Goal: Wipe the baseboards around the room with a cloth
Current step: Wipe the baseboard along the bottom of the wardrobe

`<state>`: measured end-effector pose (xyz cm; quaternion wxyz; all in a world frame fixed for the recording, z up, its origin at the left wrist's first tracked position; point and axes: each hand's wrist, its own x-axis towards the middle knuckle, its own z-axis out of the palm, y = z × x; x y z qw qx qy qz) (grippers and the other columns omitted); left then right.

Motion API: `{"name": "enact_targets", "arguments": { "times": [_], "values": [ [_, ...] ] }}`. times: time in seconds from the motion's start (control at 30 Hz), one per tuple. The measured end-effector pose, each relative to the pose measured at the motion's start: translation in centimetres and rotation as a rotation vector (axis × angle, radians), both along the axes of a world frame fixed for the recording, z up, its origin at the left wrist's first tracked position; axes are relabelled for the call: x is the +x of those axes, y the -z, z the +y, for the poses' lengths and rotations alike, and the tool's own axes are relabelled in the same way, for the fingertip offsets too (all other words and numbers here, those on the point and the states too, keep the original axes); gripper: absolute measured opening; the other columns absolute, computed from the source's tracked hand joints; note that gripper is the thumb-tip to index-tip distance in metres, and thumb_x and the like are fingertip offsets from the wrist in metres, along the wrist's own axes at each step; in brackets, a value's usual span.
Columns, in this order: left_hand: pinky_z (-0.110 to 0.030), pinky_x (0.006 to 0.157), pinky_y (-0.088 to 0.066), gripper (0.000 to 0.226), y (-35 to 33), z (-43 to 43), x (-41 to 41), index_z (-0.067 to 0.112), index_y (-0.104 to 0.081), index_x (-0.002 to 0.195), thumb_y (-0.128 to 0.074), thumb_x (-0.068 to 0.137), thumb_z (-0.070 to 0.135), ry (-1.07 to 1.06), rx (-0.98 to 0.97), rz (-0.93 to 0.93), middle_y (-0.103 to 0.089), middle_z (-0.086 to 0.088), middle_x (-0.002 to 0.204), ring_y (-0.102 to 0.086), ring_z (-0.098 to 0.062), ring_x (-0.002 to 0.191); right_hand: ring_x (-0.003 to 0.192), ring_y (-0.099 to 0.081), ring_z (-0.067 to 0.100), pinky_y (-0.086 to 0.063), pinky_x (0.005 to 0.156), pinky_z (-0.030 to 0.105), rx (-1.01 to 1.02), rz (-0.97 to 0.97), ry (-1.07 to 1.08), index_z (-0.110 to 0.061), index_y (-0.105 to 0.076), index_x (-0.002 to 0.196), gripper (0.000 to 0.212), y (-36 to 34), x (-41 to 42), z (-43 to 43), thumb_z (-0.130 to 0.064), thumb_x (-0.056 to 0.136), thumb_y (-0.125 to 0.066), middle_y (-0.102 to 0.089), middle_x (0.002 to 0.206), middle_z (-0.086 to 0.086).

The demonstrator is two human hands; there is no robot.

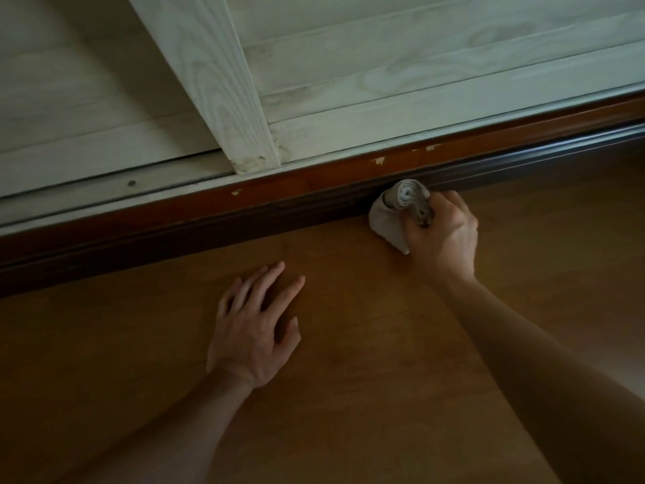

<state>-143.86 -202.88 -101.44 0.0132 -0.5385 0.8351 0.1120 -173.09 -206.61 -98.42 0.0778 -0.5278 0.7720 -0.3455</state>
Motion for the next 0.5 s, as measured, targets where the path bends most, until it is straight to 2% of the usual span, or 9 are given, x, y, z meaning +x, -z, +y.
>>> {"name": "enact_targets", "arguments": {
  "times": [0.1, 0.17, 0.27, 0.37, 0.5],
  "values": [
    [-0.05, 0.121, -0.016, 0.058, -0.4, 0.4, -0.3, 0.043, -0.036, 0.151, -0.034, 0.094, 0.054, 0.001, -0.007, -0.01, -0.026, 0.006, 0.163, -0.019, -0.019, 0.151, 0.085, -0.06, 0.029, -0.051, 0.072, 0.043, 0.031, -0.023, 0.075, -0.002, -0.066, 0.095, 0.022, -0.1, -2.4, 0.2, -0.023, 0.088, -0.068, -0.061, 0.096, 0.011],
    [-0.052, 0.121, -0.018, 0.059, -0.5, 0.7, -1.3, 0.039, -0.043, 0.149, -0.035, 0.093, 0.055, -0.08, -0.028, 0.024, -0.032, 0.003, 0.16, -0.026, -0.022, 0.148, 0.085, -0.06, 0.029, -0.051, 0.073, 0.042, 0.029, -0.023, 0.097, -0.002, -0.066, 0.095, 0.021, -0.2, -3.1, 0.3, -0.023, 0.088, -0.067, -0.06, 0.097, 0.011],
    [-0.054, 0.12, -0.022, 0.056, -0.5, 0.9, -6.1, 0.033, -0.047, 0.145, -0.038, 0.094, 0.054, -0.15, -0.081, 0.13, -0.04, 0.002, 0.152, -0.038, -0.022, 0.14, 0.08, -0.057, 0.025, -0.049, 0.069, 0.04, 0.01, -0.002, 0.028, -0.004, -0.064, 0.091, 0.016, -0.2, -2.7, 0.3, -0.02, 0.088, -0.068, -0.058, 0.096, 0.009],
    [-0.049, 0.121, -0.024, 0.056, -0.3, 1.0, -12.2, 0.034, -0.043, 0.148, -0.038, 0.095, 0.052, -0.095, -0.045, 0.206, -0.037, 0.004, 0.154, -0.035, -0.019, 0.141, 0.076, -0.056, 0.024, -0.044, 0.062, 0.034, 0.002, 0.01, -0.075, -0.005, -0.062, 0.087, 0.019, 0.0, -2.7, 0.0, -0.023, 0.088, -0.069, -0.059, 0.094, 0.008],
    [-0.047, 0.122, -0.018, 0.058, 0.8, 1.0, -14.8, 0.039, -0.038, 0.149, -0.035, 0.094, 0.057, -0.102, -0.073, 0.075, -0.031, 0.006, 0.16, -0.025, -0.018, 0.149, 0.076, -0.057, 0.025, -0.042, 0.06, 0.033, -0.022, 0.021, 0.005, -0.006, -0.063, 0.088, 0.019, 0.6, -5.1, 0.1, -0.024, 0.086, -0.069, -0.058, 0.093, 0.006]
  ]
}}
